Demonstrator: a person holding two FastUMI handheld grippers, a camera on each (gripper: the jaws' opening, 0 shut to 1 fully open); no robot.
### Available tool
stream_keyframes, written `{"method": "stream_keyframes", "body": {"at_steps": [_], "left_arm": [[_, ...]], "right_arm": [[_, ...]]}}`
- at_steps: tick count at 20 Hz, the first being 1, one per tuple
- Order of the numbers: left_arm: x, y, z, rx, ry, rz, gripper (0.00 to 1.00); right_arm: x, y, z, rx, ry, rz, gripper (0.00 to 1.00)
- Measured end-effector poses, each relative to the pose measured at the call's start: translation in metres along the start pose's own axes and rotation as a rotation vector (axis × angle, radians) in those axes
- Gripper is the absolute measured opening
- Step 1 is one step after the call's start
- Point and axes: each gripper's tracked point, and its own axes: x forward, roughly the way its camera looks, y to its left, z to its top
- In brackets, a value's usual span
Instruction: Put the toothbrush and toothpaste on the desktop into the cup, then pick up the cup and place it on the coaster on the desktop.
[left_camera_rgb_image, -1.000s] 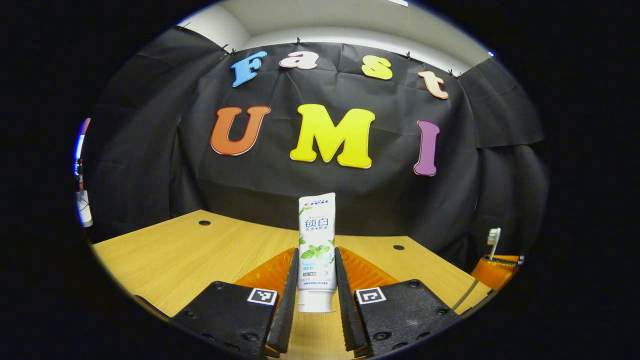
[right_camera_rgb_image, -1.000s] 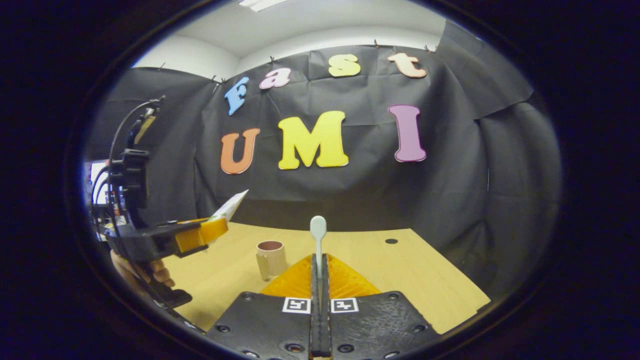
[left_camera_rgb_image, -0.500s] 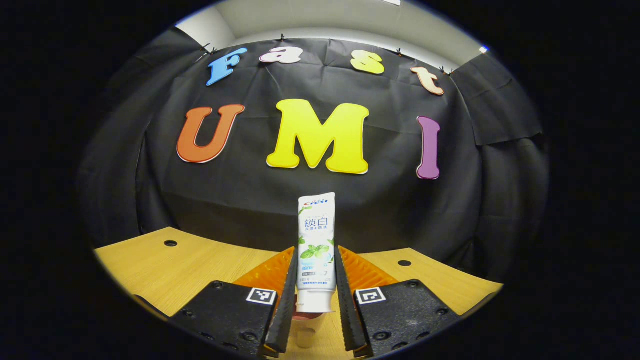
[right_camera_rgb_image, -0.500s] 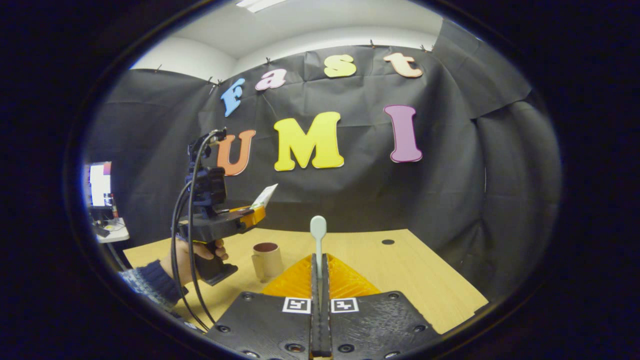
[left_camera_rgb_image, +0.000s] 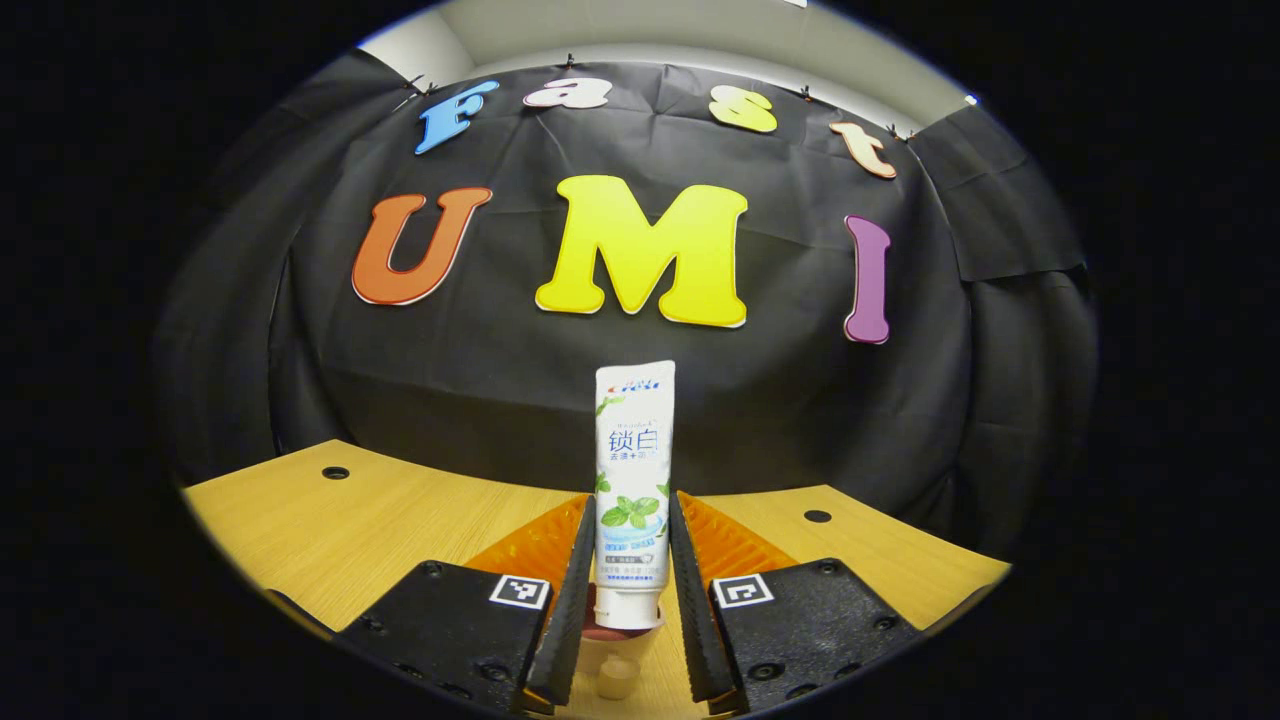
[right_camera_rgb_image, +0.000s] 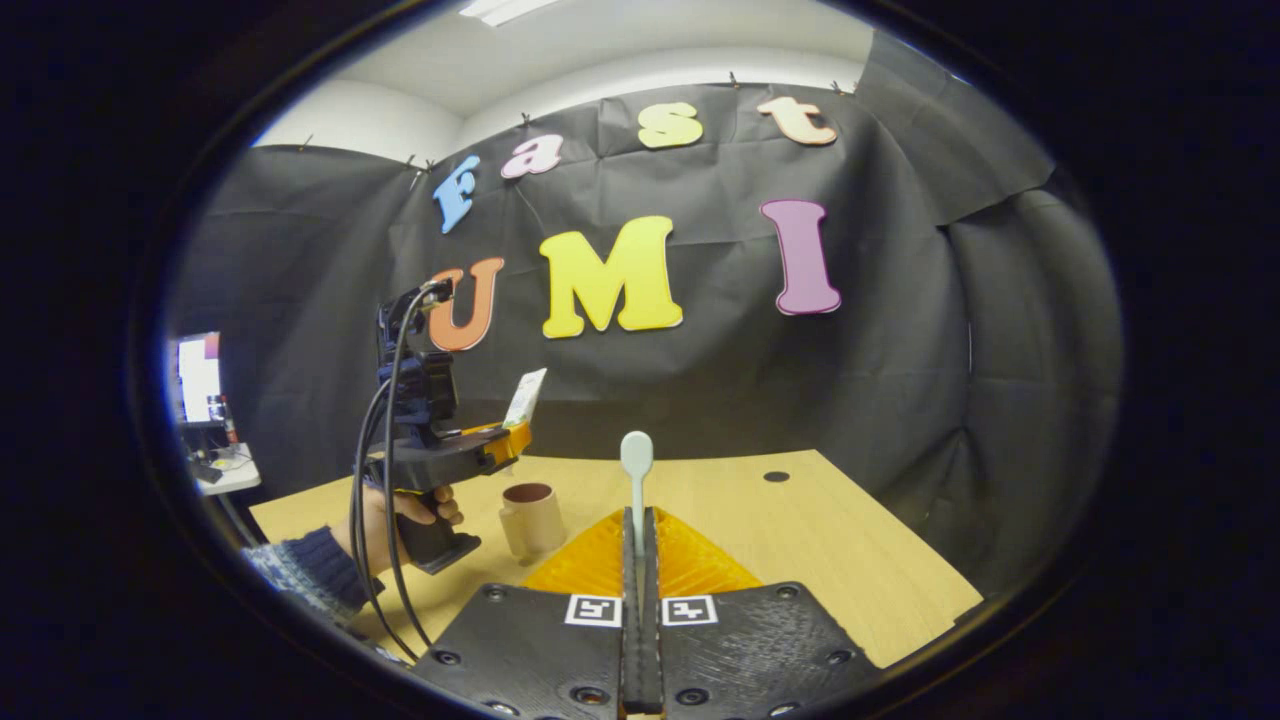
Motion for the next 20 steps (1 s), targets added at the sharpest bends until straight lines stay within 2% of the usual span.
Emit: {"method": "stream_keyframes", "body": {"at_steps": [10,11,12,14,17,18,19,20], "left_arm": [[0.008,0.016,-0.027,-0.002,0.068,0.038,0.45],[0.01,0.016,-0.027,0.0,0.071,0.037,0.39],[0.012,0.016,-0.031,0.007,0.083,0.04,0.45],[0.012,0.016,-0.036,0.022,0.101,0.042,0.46],[0.012,0.019,-0.024,0.043,0.059,0.062,0.49],[0.009,0.017,-0.02,0.044,0.052,0.055,0.58],[0.007,0.019,-0.016,0.053,0.046,0.067,0.63],[0.005,0.02,-0.014,0.062,0.044,0.078,0.82]], "right_arm": [[0.002,-0.003,-0.002,0.01,0.004,-0.005,0.0],[0.002,-0.002,-0.002,0.011,0.005,-0.002,0.0],[0.002,-0.001,-0.002,0.011,0.007,0.001,0.0],[0.002,0.001,-0.003,0.007,0.008,0.003,0.0],[0.002,0.0,-0.005,0.005,0.012,0.003,0.0],[0.002,-0.001,-0.004,0.006,0.011,0.002,0.0],[0.003,0.0,-0.004,0.005,0.011,0.001,0.0],[0.003,-0.002,-0.003,0.005,0.01,-0.001,0.0]]}}
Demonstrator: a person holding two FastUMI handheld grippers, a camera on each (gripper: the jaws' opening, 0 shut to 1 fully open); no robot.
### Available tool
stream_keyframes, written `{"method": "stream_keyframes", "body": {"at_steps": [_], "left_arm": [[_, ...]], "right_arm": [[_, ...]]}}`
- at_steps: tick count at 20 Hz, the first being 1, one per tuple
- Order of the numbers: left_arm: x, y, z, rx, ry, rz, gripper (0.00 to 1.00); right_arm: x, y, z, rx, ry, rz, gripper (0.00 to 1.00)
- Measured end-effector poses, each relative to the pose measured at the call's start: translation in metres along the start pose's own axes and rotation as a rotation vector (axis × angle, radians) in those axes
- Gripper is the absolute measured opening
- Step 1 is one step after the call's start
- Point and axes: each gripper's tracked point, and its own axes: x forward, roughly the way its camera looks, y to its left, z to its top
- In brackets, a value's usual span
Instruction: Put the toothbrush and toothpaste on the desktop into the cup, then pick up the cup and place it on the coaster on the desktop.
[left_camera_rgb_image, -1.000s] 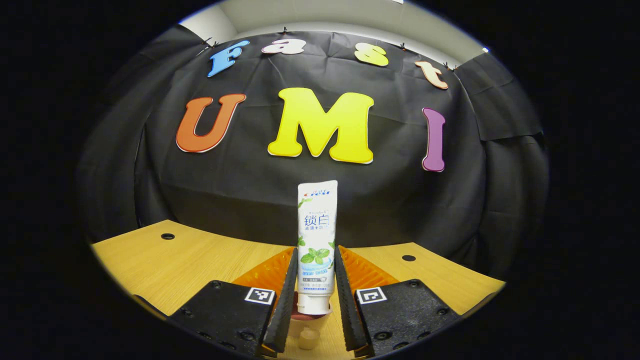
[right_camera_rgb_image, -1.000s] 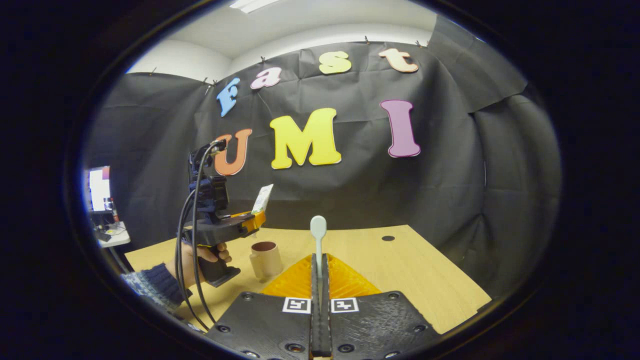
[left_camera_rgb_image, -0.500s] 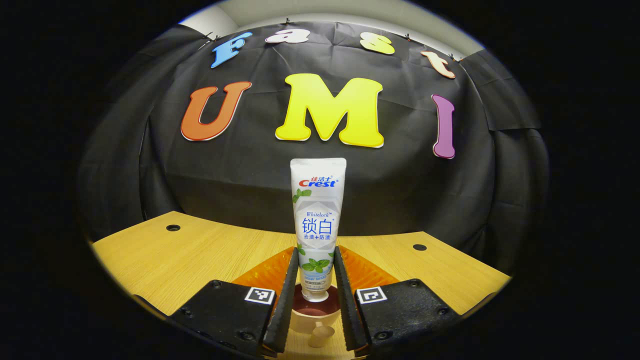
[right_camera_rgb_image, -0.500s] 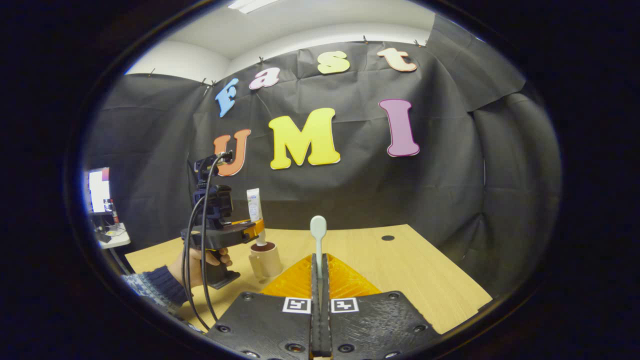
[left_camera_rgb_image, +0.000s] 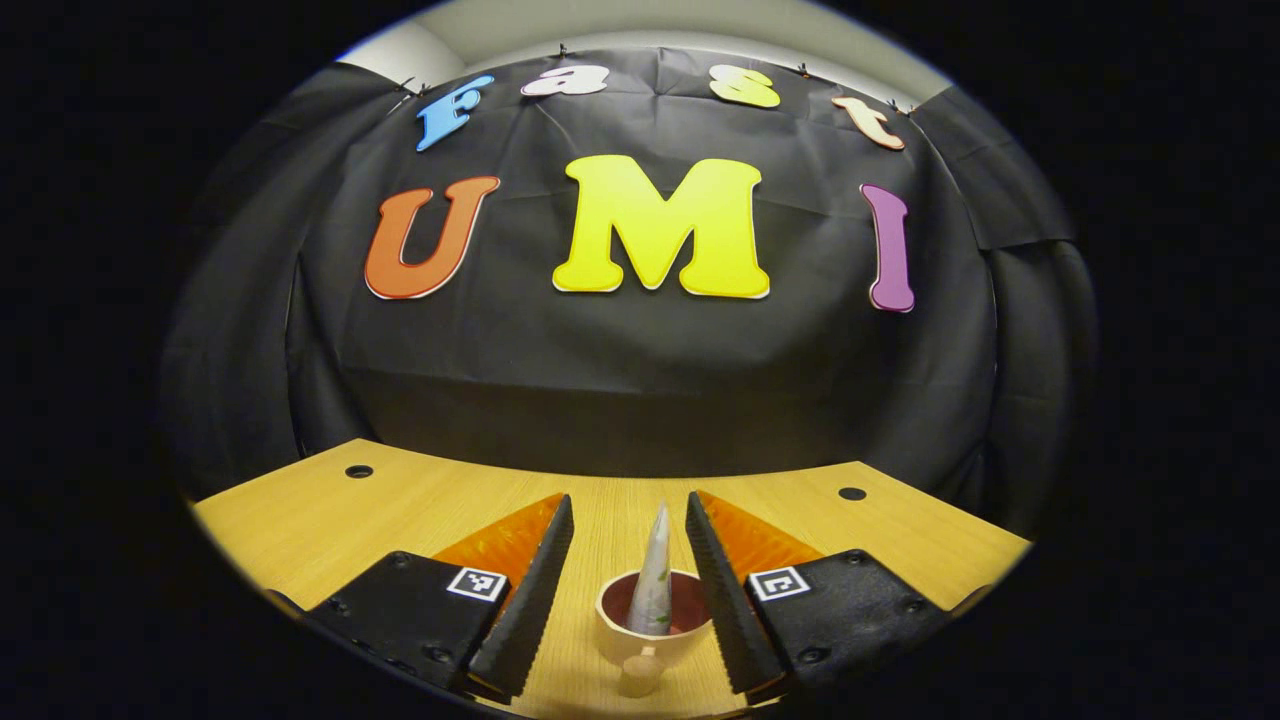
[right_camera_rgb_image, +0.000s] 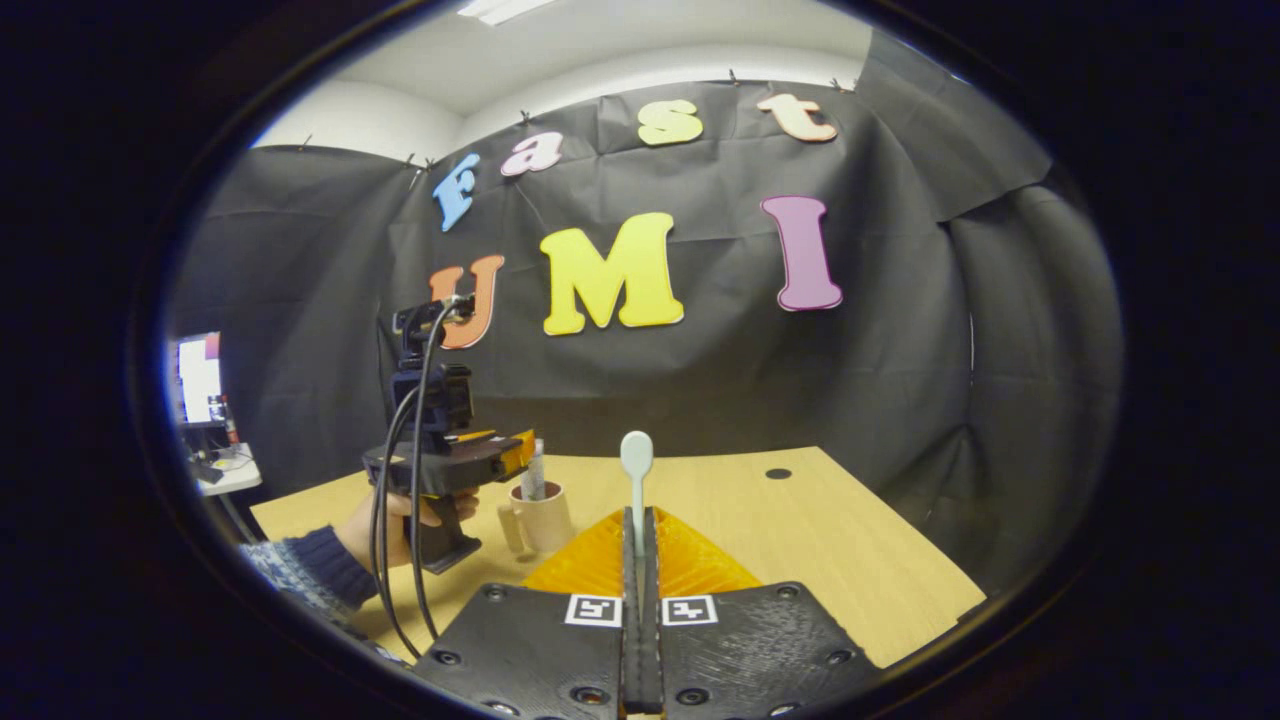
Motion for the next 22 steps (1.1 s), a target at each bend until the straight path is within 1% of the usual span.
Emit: {"method": "stream_keyframes", "body": {"at_steps": [1,2,3,4,5,7,10,13,16,18,22], "left_arm": [[-0.003,0.0,0.003,0.005,-0.003,0.007,0.76],[-0.008,-0.001,0.007,0.008,-0.005,0.006,0.8],[-0.013,-0.002,0.011,0.015,-0.008,0.008,0.77],[-0.019,-0.001,0.015,0.026,-0.009,0.019,0.95],[-0.029,0.0,0.019,0.037,-0.015,0.033,1.0],[-0.047,0.001,0.029,0.027,-0.04,0.043,1.0],[-0.077,-0.006,0.041,-0.014,-0.071,0.018,1.0],[-0.107,-0.003,0.054,0.02,-0.098,0.024,1.0],[-0.13,0.001,0.056,0.033,-0.089,0.012,1.0],[-0.145,0.013,0.054,0.034,-0.078,0.027,1.0],[-0.158,0.026,0.041,-0.001,-0.032,0.004,1.0]], "right_arm": [[0.0,0.0,-0.001,0.001,0.0,-0.001,0.0],[0.001,0.0,0.0,0.001,0.001,-0.001,0.0],[0.001,0.0,-0.001,-0.001,-0.002,-0.001,0.0],[0.001,0.0,0.001,-0.001,-0.008,-0.001,0.0],[0.001,0.001,0.003,0.002,-0.014,0.001,0.0],[0.004,0.002,0.007,0.005,-0.026,0.009,0.0],[0.014,-0.004,0.013,-0.01,-0.033,-0.015,0.0],[0.029,-0.002,0.028,-0.016,-0.055,-0.027,0.0],[0.054,0.016,0.041,-0.027,-0.059,-0.009,0.0],[0.072,0.033,0.05,-0.035,-0.052,0.011,0.0],[0.115,0.061,0.066,-0.03,-0.052,0.011,0.0]]}}
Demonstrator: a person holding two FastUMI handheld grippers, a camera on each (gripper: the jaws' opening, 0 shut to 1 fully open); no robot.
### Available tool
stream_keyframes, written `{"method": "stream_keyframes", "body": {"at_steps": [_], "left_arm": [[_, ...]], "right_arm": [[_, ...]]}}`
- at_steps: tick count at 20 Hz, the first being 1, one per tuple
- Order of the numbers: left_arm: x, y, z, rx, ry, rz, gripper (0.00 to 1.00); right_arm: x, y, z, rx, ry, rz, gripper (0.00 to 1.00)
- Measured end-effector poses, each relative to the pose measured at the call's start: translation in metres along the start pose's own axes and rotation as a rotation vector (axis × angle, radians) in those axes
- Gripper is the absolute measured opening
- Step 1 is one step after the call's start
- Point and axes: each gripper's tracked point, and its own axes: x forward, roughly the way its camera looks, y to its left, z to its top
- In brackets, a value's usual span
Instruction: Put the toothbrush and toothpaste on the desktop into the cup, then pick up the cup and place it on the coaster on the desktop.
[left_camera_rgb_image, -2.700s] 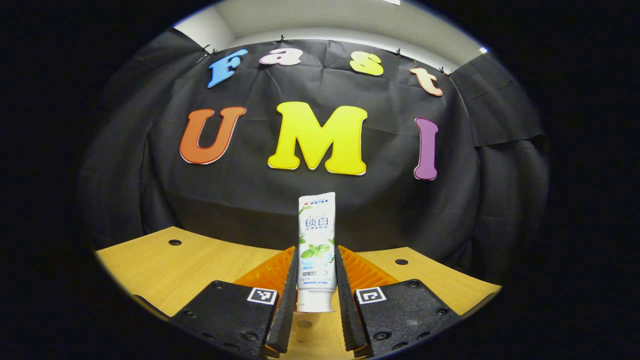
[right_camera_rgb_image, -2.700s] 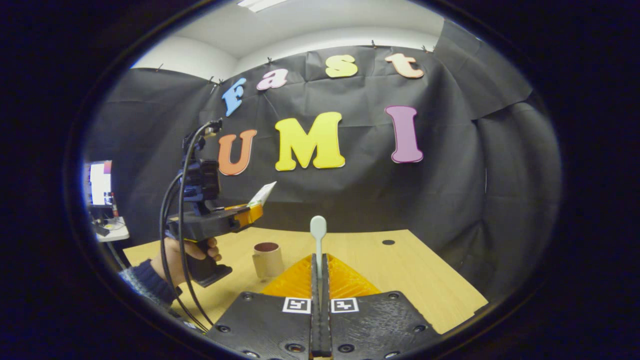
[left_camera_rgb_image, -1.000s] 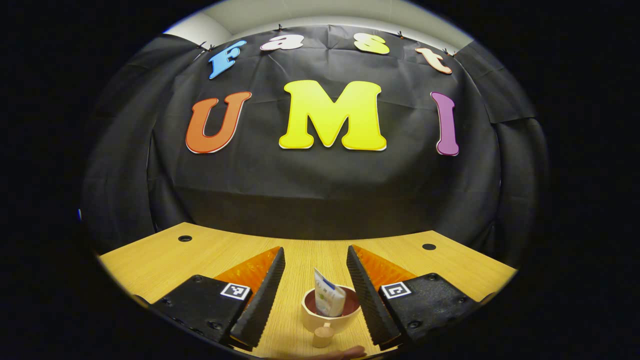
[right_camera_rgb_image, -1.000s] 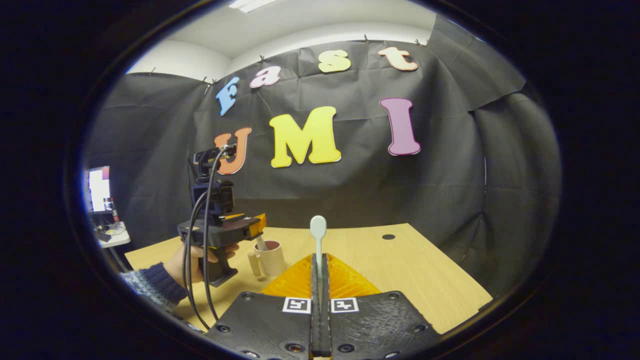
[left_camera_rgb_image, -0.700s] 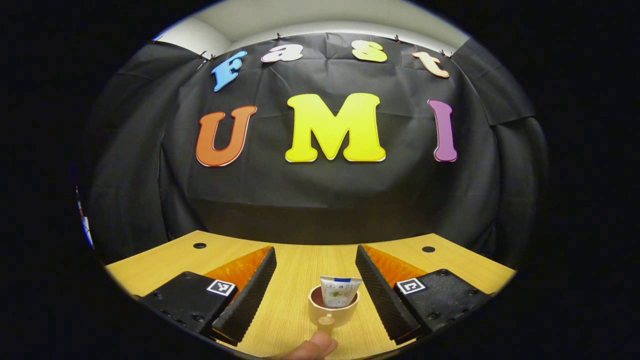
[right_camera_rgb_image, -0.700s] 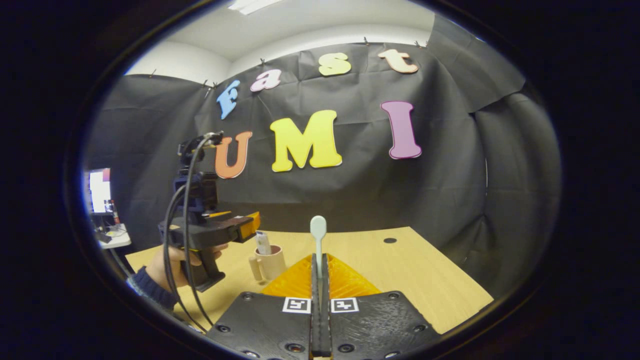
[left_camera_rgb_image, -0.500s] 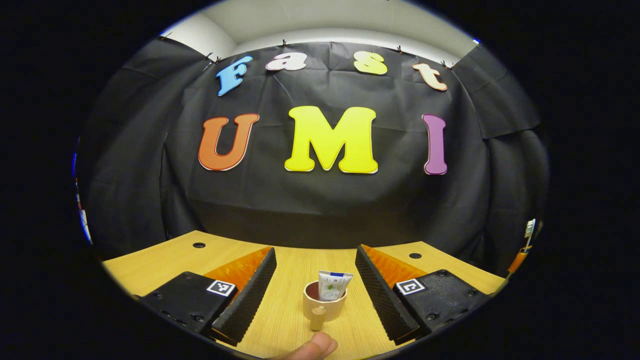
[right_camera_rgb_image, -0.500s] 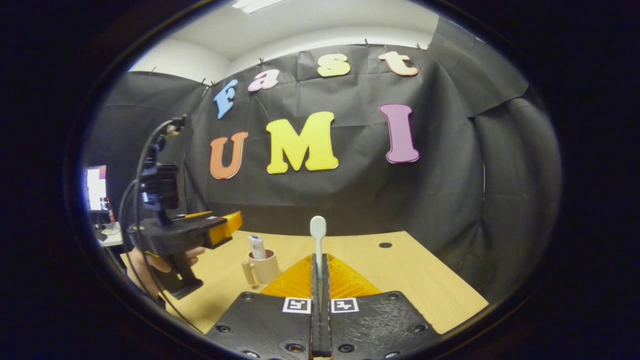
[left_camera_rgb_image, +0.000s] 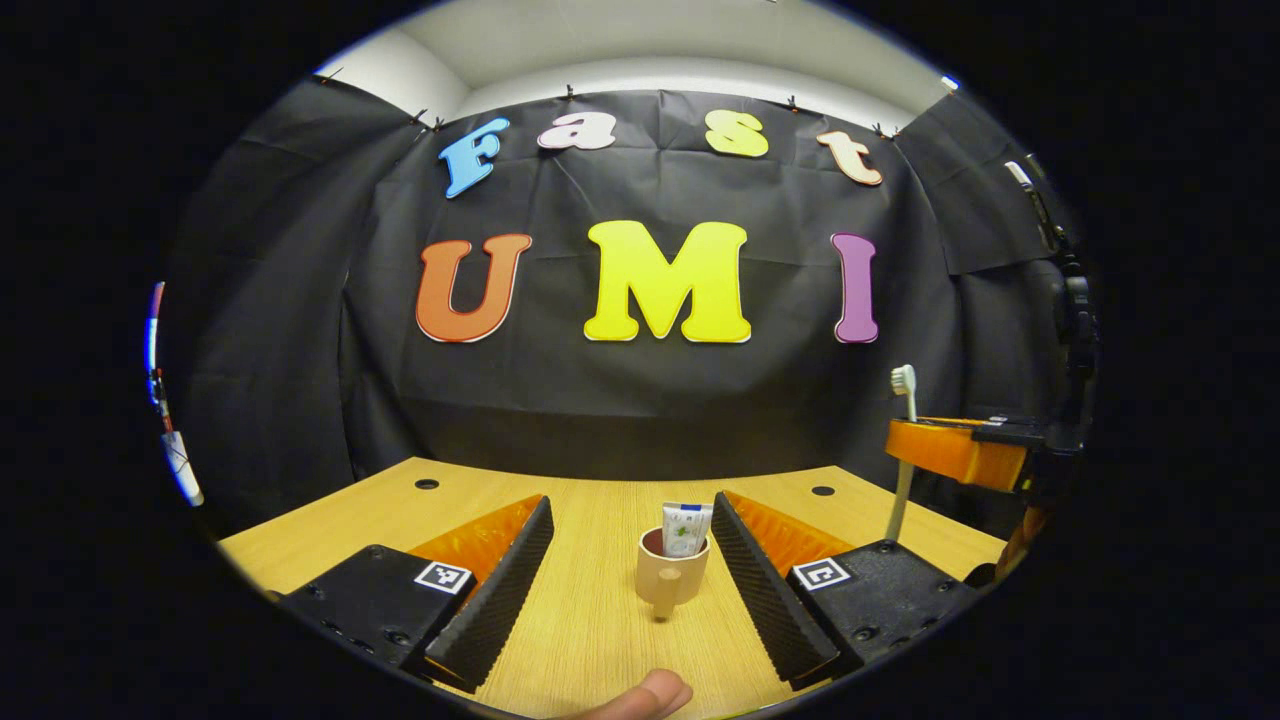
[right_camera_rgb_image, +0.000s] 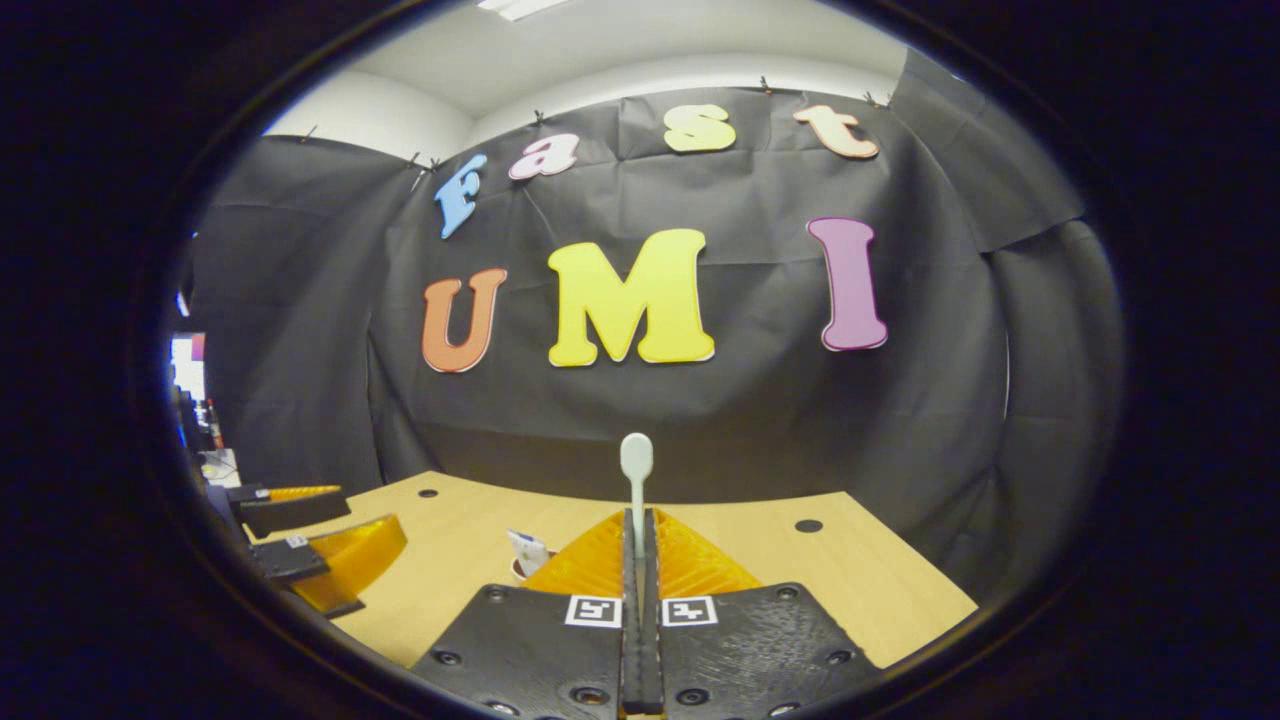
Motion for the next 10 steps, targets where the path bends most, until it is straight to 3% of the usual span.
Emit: {"method": "stream_keyframes", "body": {"at_steps": [3,6,10], "left_arm": [[-0.004,0.024,0.004,-0.005,-0.009,0.042,1.0],[-0.004,0.022,0.005,-0.011,-0.017,0.013,0.97],[-0.003,0.024,0.003,-0.005,-0.015,-0.001,0.97]], "right_arm": [[0.032,0.034,0.018,0.036,-0.004,0.051,0.0],[0.066,0.065,0.05,0.052,-0.078,0.111,0.0],[0.116,0.081,0.062,0.012,-0.159,0.086,0.0]]}}
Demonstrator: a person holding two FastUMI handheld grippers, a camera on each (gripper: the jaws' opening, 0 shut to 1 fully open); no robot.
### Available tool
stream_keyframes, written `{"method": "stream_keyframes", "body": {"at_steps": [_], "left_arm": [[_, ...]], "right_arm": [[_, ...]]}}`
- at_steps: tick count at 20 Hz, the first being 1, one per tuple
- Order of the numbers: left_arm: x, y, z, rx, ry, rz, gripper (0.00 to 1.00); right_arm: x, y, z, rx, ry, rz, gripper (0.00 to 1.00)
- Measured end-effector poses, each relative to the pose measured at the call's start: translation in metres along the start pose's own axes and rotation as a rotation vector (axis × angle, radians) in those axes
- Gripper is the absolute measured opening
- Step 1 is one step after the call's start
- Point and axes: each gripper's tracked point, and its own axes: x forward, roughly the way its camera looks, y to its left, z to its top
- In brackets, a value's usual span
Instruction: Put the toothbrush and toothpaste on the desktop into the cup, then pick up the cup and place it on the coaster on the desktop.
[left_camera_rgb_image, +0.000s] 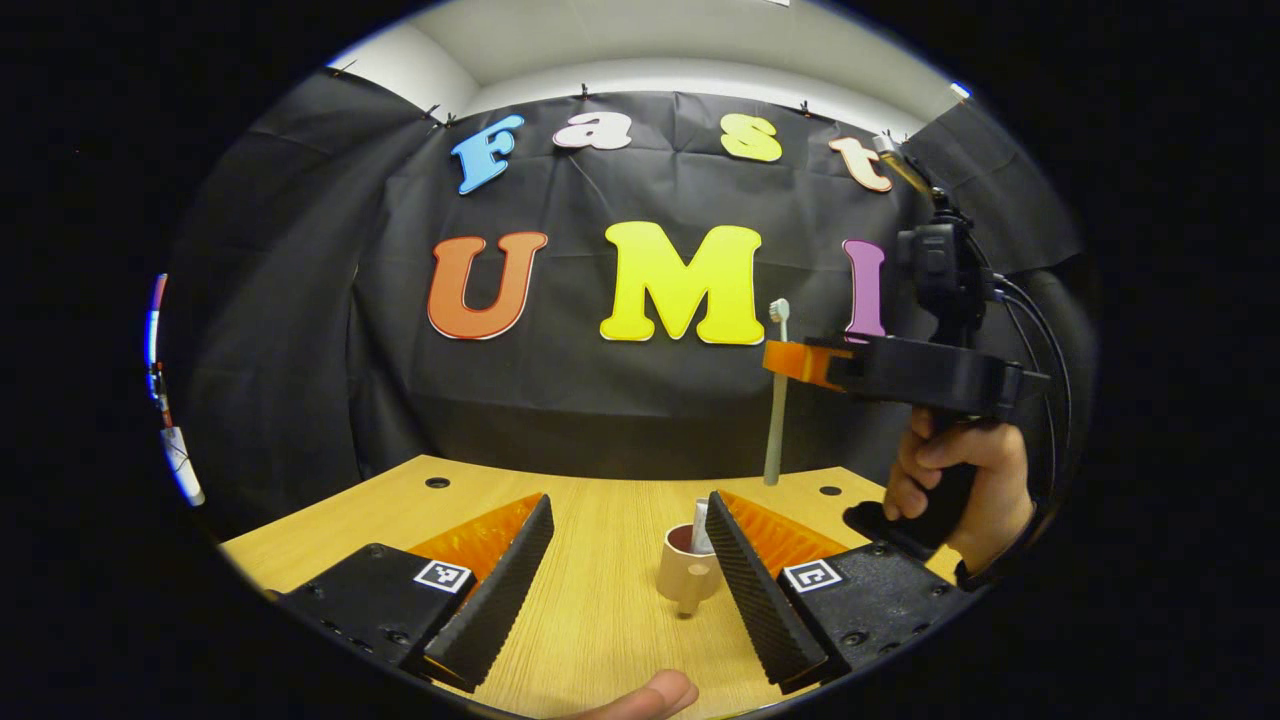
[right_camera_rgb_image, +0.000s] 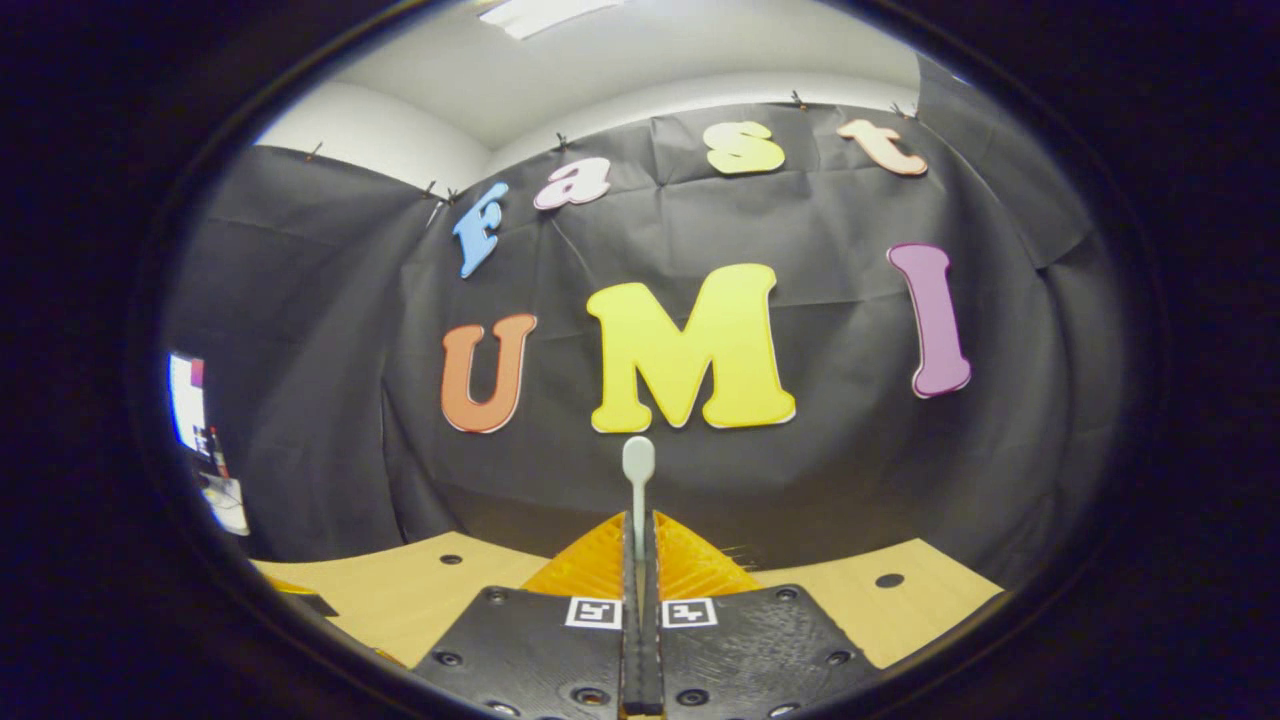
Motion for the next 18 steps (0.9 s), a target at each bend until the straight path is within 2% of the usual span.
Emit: {"method": "stream_keyframes", "body": {"at_steps": [1,2,5,9,11,14,18], "left_arm": [[0.002,0.001,-0.002,-0.003,0.002,-0.002,0.87],[0.002,0.003,-0.004,-0.009,0.005,-0.001,0.97],[0.006,0.01,-0.012,-0.019,0.032,0.007,0.97],[0.006,0.029,-0.015,-0.024,0.051,0.067,0.97],[0.004,0.026,-0.012,-0.03,0.047,0.053,0.97],[0.002,0.026,-0.01,-0.033,0.038,0.05,0.97],[0.002,0.025,-0.012,-0.022,0.049,0.045,0.97]], "right_arm": [[0.009,0.005,-0.007,0.004,0.0,-0.002,0.0],[0.017,0.008,-0.015,0.003,0.012,-0.006,0.0],[0.031,0.016,-0.043,-0.004,0.069,-0.006,0.0],[0.024,0.021,-0.074,0.022,0.139,-0.012,0.01],[0.011,0.018,-0.077,-0.006,0.129,-0.03,0.0],[-0.005,0.021,-0.084,-0.032,0.147,-0.017,0.0],[-0.008,0.021,-0.093,-0.051,0.183,-0.008,0.0]]}}
